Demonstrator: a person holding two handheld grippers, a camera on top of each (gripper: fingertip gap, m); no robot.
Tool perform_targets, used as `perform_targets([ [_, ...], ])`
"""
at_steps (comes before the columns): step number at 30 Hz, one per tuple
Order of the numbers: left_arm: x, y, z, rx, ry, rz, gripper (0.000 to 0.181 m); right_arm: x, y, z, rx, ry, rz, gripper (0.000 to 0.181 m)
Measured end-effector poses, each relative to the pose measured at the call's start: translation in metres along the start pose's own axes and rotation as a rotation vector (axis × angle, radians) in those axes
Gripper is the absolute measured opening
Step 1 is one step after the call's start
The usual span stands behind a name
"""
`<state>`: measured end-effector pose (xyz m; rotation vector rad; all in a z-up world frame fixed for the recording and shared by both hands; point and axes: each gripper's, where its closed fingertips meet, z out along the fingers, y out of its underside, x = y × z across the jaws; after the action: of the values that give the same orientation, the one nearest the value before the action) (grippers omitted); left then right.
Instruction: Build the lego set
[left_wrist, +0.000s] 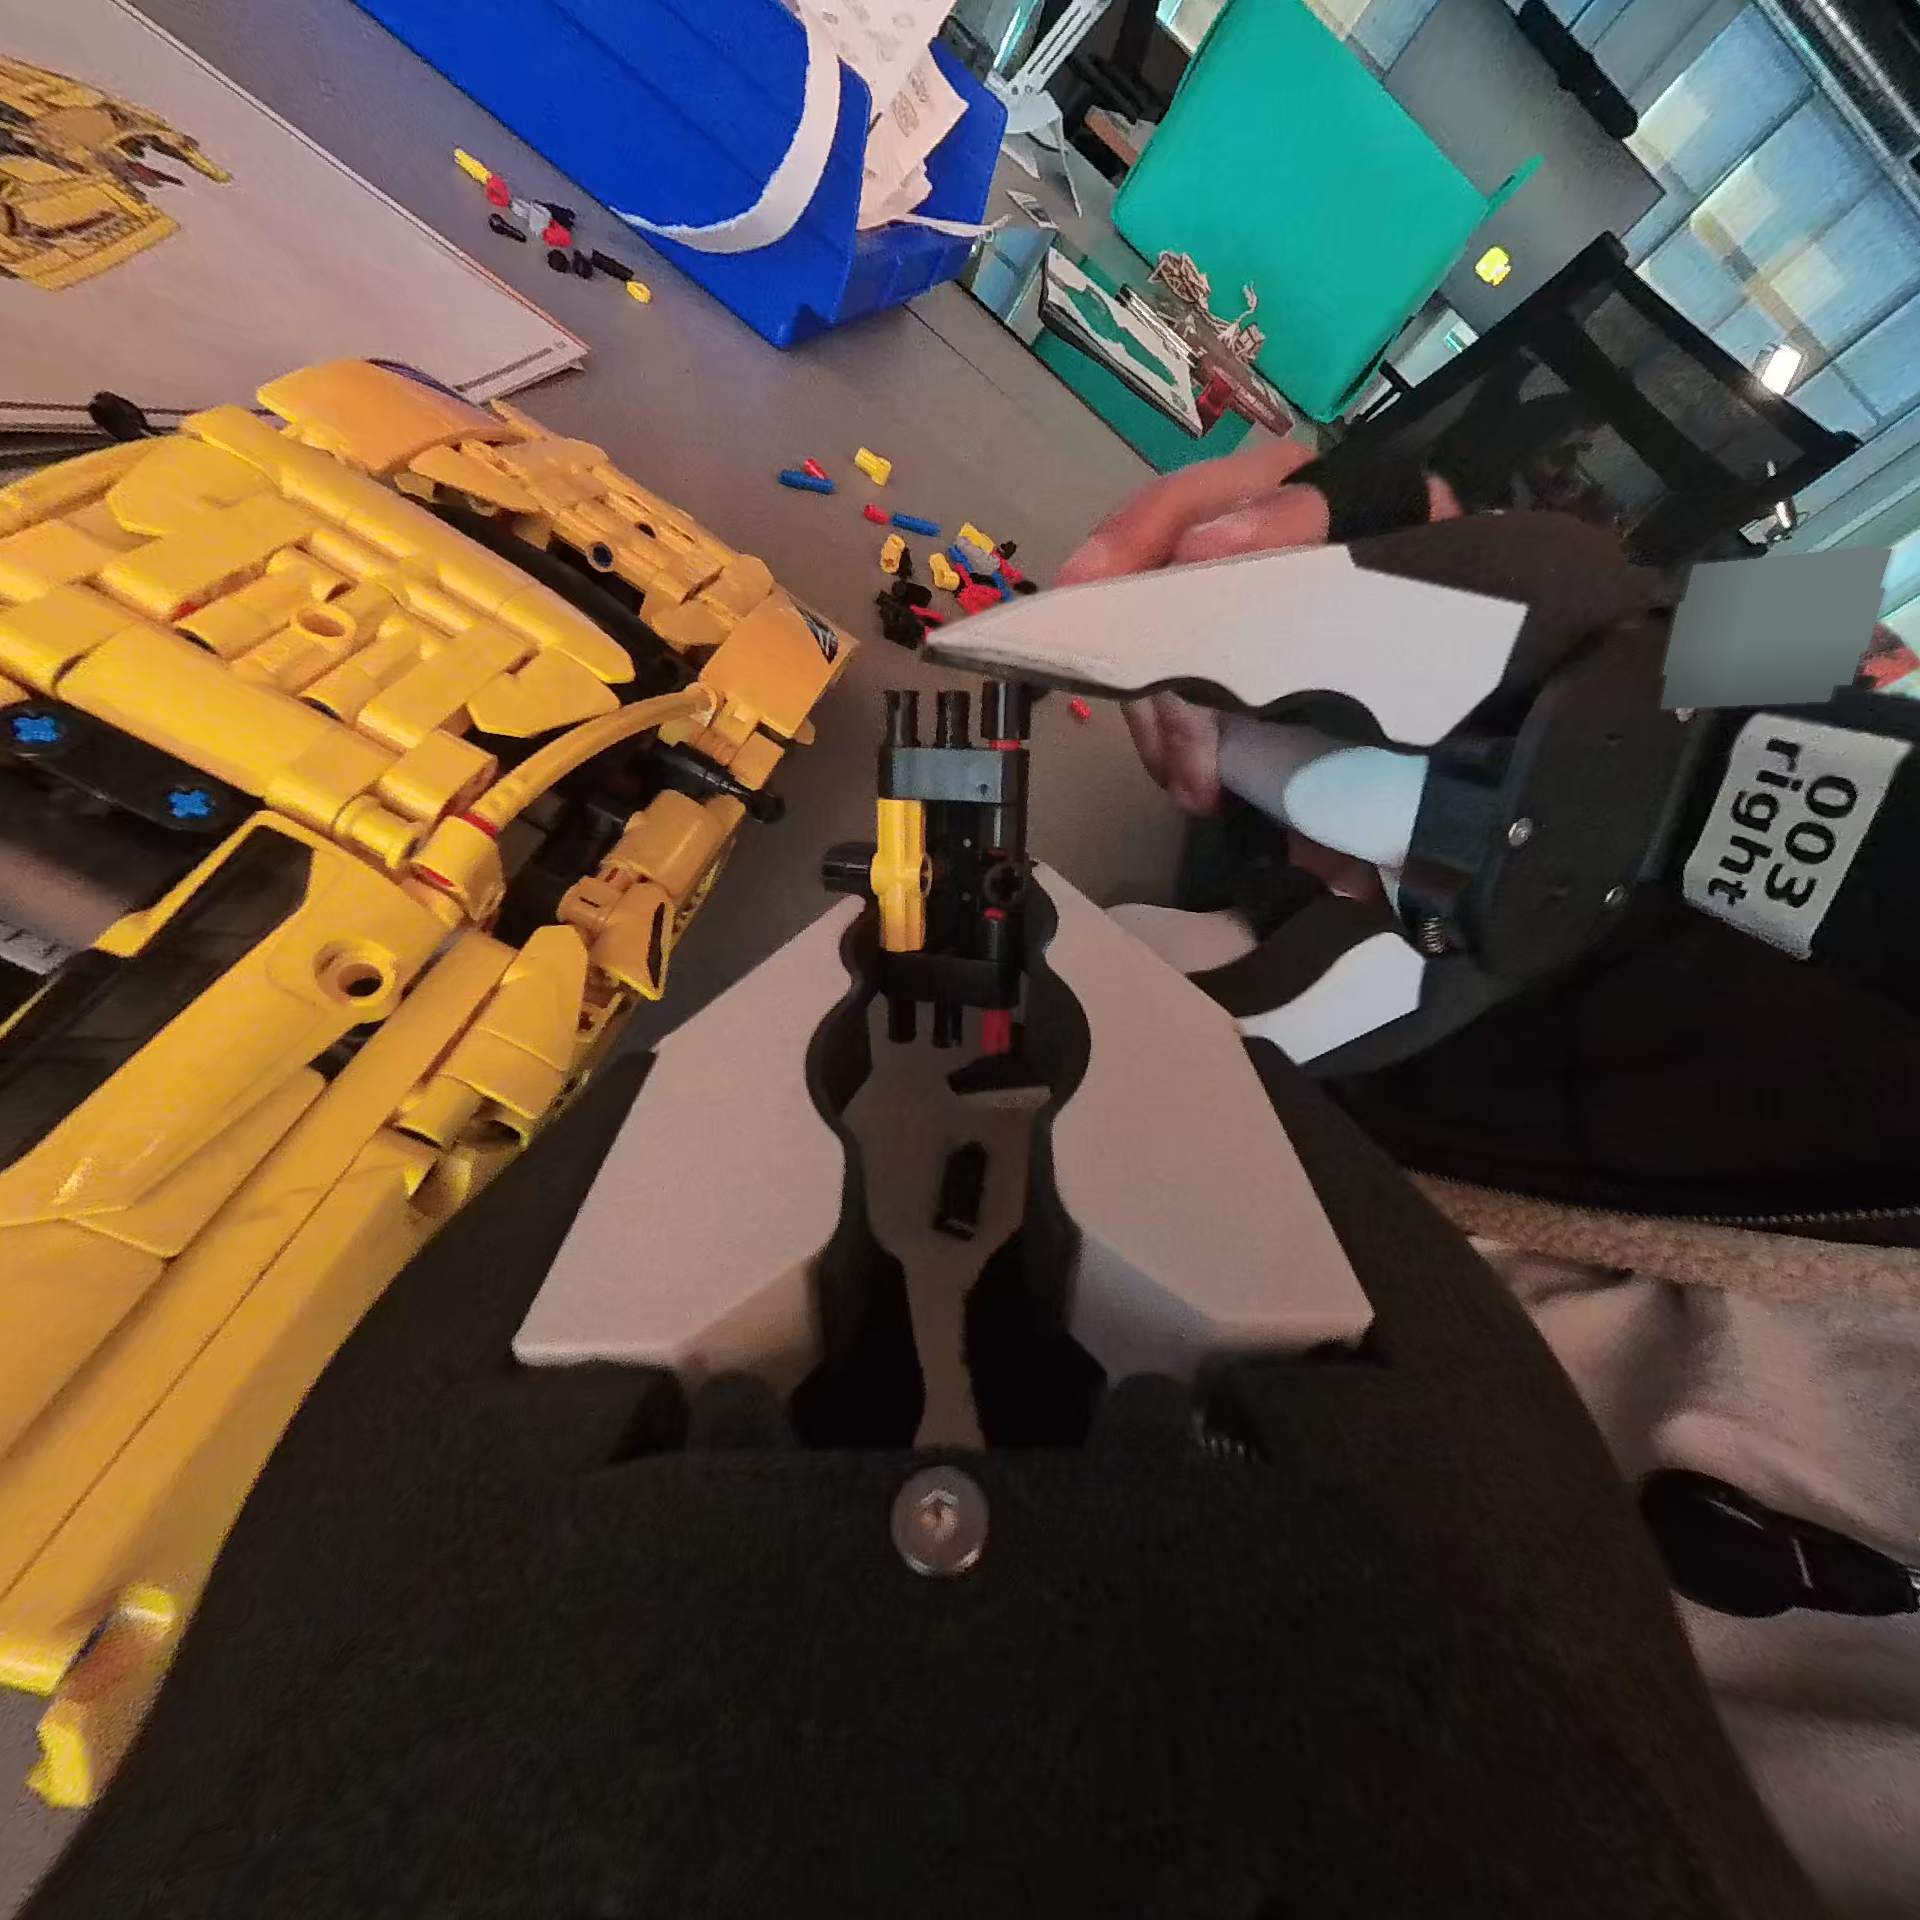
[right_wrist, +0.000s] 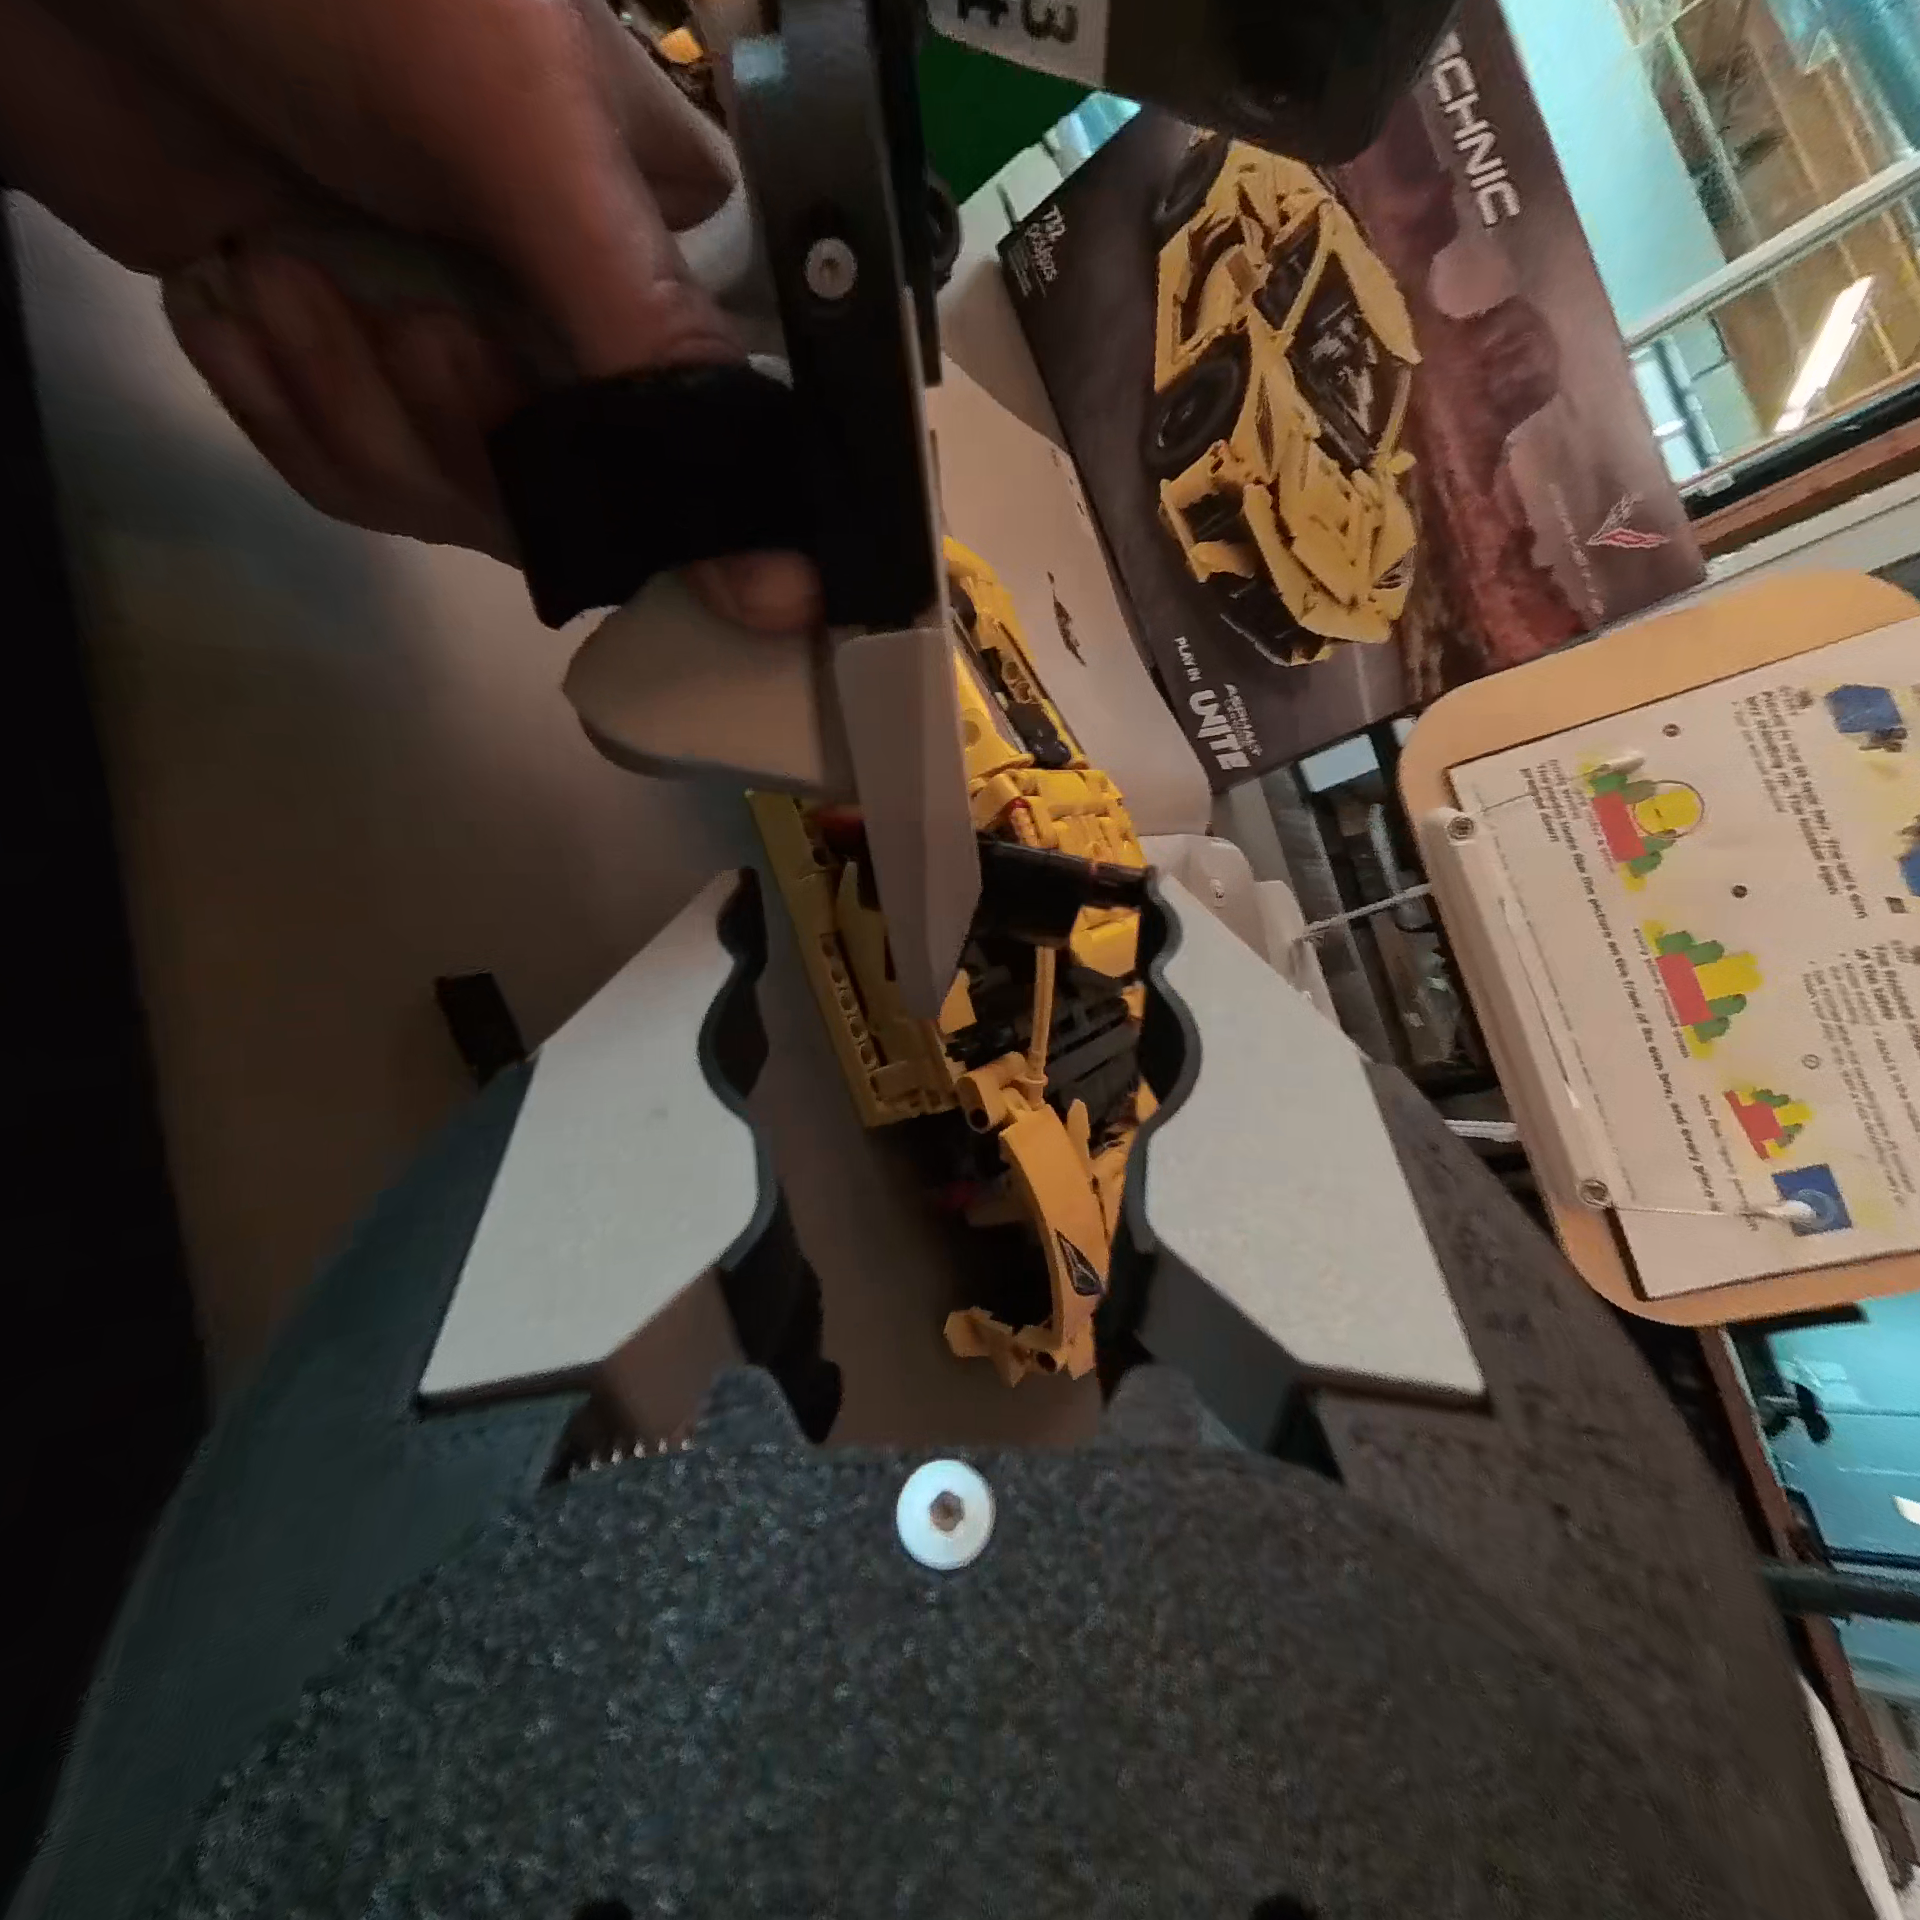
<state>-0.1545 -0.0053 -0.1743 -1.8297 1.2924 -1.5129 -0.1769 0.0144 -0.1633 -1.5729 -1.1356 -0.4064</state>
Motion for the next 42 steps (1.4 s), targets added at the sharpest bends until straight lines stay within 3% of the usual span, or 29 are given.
perform_targets([
  [3, 0.002, 0.001, 0.001, 0.000, 0.022, -0.023, 0.024, 0.010, -0.002, -0.001, 0.022, 0.110, -0.051, 0.053],
  [14, -0.001, 0.004, 0.001, -0.018, -0.016, -0.001, 0.022, 0.005, 0.000, 0.001, -0.025, 0.082, -0.026, 0.050],
  [19, 0.006, -0.005, 0.001, 0.036, 0.029, 0.007, 0.024, 0.013, -0.004, -0.005, 0.036, 0.144, -0.017, 0.051],
  [20, 0.008, -0.005, 0.001, 0.045, 0.056, 0.000, 0.025, 0.016, -0.005, -0.009, 0.062, 0.170, -0.020, 0.051],
  [23, 0.009, -0.015, -0.007, 0.098, 0.109, -0.058, 0.062, 0.020, -0.009, -0.022, 0.158, 0.192, -0.008, 0.051],
  [25, 0.015, -0.023, -0.014, 0.140, 0.154, -0.043, 0.067, 0.022, -0.014, -0.029, 0.239, 0.192, 0.004, 0.050],
  [31, 0.029, -0.034, -0.026, 0.189, 0.177, 0.080, 0.065, 0.019, -0.019, -0.029, 0.286, 0.216, -0.091, 0.051],
  [35, 0.036, -0.023, -0.018, 0.125, 0.176, 0.151, 0.055, 0.015, -0.021, -0.026, 0.277, 0.226, -0.146, 0.051],
  [38, 0.025, -0.017, -0.013, 0.081, 0.069, 0.219, 0.036, 0.010, -0.020, -0.023, 0.262, 0.216, -0.177, 0.051],
  [42, 0.019, -0.017, -0.013, 0.062, -0.049, 0.340, 0.035, 0.011, -0.018, -0.021, 0.238, 0.226, -0.121, 0.050],
])
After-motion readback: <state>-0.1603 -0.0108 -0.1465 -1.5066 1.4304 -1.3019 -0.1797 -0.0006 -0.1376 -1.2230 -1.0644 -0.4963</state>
